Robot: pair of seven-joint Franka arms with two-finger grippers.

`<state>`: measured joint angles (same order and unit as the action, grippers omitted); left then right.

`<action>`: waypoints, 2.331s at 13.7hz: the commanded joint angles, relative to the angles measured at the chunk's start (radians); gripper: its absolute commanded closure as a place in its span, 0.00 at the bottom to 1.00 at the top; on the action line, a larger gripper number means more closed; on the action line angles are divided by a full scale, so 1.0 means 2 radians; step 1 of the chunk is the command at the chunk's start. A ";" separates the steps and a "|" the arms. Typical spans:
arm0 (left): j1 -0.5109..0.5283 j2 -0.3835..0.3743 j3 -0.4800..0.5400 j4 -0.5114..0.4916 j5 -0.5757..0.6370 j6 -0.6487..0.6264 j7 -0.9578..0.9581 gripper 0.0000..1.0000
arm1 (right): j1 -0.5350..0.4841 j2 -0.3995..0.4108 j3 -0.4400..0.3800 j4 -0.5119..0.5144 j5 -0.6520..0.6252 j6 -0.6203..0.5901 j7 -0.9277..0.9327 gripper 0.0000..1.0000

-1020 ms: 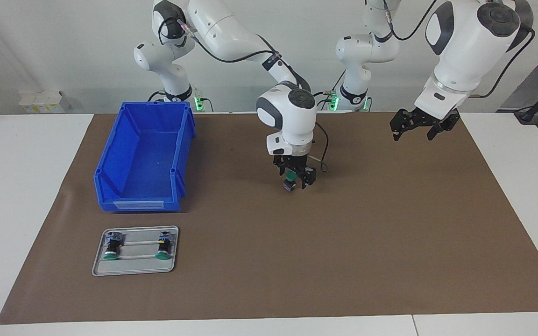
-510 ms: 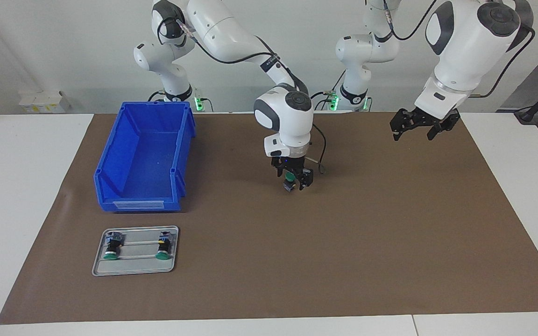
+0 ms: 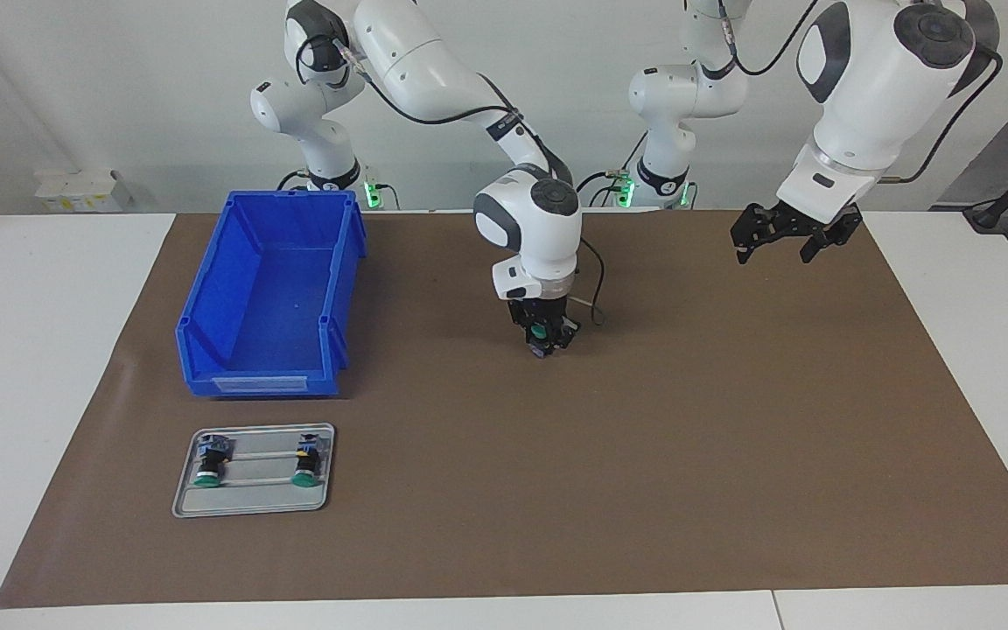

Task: Place and press button with both arms
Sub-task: 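Carry the button with the right gripper over the blue bin, then lower the button into the blue bin and open the right gripper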

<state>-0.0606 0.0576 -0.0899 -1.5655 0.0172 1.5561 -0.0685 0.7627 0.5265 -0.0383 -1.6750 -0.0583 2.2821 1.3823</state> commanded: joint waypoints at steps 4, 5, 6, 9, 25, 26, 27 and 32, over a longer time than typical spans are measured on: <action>0.003 -0.015 -0.002 -0.019 0.008 0.006 0.000 0.00 | -0.064 -0.087 0.000 -0.010 0.006 -0.085 -0.133 1.00; 0.003 -0.016 -0.003 -0.019 0.008 0.006 0.000 0.00 | -0.083 -0.106 0.000 -0.011 0.006 -0.105 -0.173 1.00; 0.003 -0.016 -0.003 -0.019 0.008 0.006 0.000 0.00 | -0.105 -0.120 0.000 -0.011 0.006 -0.125 -0.219 1.00; 0.003 -0.016 -0.003 -0.019 0.008 0.006 0.000 0.00 | -0.167 -0.156 -0.001 -0.011 0.006 -0.167 -0.345 1.00; 0.003 -0.016 -0.003 -0.019 0.008 0.006 0.000 0.00 | -0.359 -0.287 -0.001 -0.336 0.008 0.061 -0.654 1.00; 0.003 -0.016 -0.003 -0.019 0.008 0.006 0.000 0.00 | -0.360 -0.282 -0.001 -0.345 0.009 0.075 -0.657 1.00; 0.003 -0.015 -0.003 -0.019 0.008 0.006 0.000 0.00 | -0.366 -0.280 -0.001 -0.352 0.009 0.087 -0.664 1.00; 0.003 -0.015 -0.003 -0.019 0.008 0.006 0.000 0.00 | -0.379 -0.269 -0.001 -0.361 0.019 0.101 -0.676 0.72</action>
<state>-0.0606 0.0573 -0.0899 -1.5661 0.0172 1.5561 -0.0685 0.0279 -0.0122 -0.0503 -2.3809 -0.0512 2.4576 0.0683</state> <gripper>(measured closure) 0.000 0.555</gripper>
